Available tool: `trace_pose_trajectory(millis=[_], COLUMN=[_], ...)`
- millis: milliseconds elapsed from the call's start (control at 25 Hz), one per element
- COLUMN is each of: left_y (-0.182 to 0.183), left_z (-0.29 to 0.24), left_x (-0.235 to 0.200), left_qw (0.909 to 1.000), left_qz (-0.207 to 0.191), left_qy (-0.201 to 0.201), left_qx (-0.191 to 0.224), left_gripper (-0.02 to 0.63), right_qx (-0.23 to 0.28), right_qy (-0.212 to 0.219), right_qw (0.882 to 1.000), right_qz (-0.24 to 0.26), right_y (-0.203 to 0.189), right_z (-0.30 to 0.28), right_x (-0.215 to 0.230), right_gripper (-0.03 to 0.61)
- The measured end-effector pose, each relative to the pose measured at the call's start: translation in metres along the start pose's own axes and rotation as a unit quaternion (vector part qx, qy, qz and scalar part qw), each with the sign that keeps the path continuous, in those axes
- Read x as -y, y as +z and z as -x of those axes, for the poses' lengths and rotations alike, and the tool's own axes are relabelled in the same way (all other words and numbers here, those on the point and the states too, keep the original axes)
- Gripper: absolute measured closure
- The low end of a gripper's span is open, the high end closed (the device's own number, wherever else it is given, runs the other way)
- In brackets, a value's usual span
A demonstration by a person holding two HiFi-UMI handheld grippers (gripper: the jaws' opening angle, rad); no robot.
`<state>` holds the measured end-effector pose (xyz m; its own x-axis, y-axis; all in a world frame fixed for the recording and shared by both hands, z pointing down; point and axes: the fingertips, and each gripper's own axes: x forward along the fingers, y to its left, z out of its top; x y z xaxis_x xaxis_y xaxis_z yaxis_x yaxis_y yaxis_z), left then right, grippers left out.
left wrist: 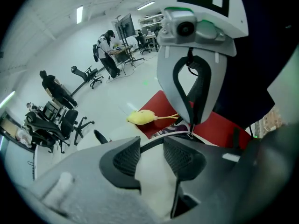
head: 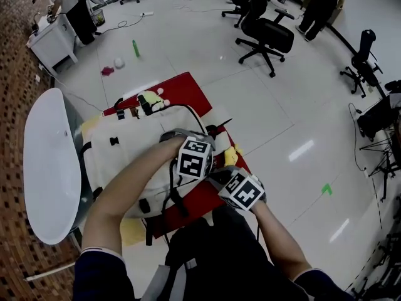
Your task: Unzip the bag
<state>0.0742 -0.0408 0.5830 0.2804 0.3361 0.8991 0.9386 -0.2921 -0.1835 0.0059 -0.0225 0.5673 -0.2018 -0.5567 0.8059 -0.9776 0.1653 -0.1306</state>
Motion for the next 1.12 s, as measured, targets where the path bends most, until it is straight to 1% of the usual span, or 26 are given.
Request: trace_pose_trajectory(millis=[40, 160, 360, 480, 760, 1000, 1080, 1120], left_y=[-0.001, -0.004, -0.005, -0.004, -0.006, -0.005, -0.004, -0.003], left_z=[-0.005, -0.016, -0.024, -0.026, -0.028, -0.027, -0.024, -0.022], left_x=[0.001, 0.004, 0.003, 0.002, 0.003, 0.002, 0.0, 0.0], left_qw=[0.9999, 0.9993, 0.9977, 0.9969, 0.9921, 0.99, 0.9885, 0.9877], left_qz=[0.008, 0.029, 0.053, 0.061, 0.099, 0.115, 0.123, 0.127], left_qy=[-0.007, -0.023, -0.033, -0.031, -0.037, -0.03, -0.023, -0.021], left_qx=[0.002, 0.009, 0.027, 0.038, 0.068, 0.076, 0.085, 0.089], left_gripper=[0.453, 0.453, 0.453, 0.454, 0.456, 0.456, 0.456, 0.457], right_qx=[-0.002, 0.006, 0.02, 0.026, 0.048, 0.063, 0.069, 0.073], right_qy=[0.004, 0.029, 0.061, 0.065, 0.091, 0.094, 0.095, 0.098], right_qw=[1.0, 0.998, 0.994, 0.994, 0.993, 0.992, 0.992, 0.991], right_qz=[-0.007, -0.047, -0.086, -0.083, -0.066, -0.056, -0.048, -0.045], right_y=[-0.002, -0.008, -0.002, 0.006, 0.019, 0.024, 0.021, 0.02], right_z=[-0.004, -0.018, -0.037, -0.048, -0.066, -0.071, -0.065, -0.06], right_x=[-0.004, -0.016, -0.042, -0.059, -0.085, -0.087, -0.085, -0.085], right_gripper=[0.558, 0.555, 0.552, 0.549, 0.548, 0.549, 0.54, 0.521])
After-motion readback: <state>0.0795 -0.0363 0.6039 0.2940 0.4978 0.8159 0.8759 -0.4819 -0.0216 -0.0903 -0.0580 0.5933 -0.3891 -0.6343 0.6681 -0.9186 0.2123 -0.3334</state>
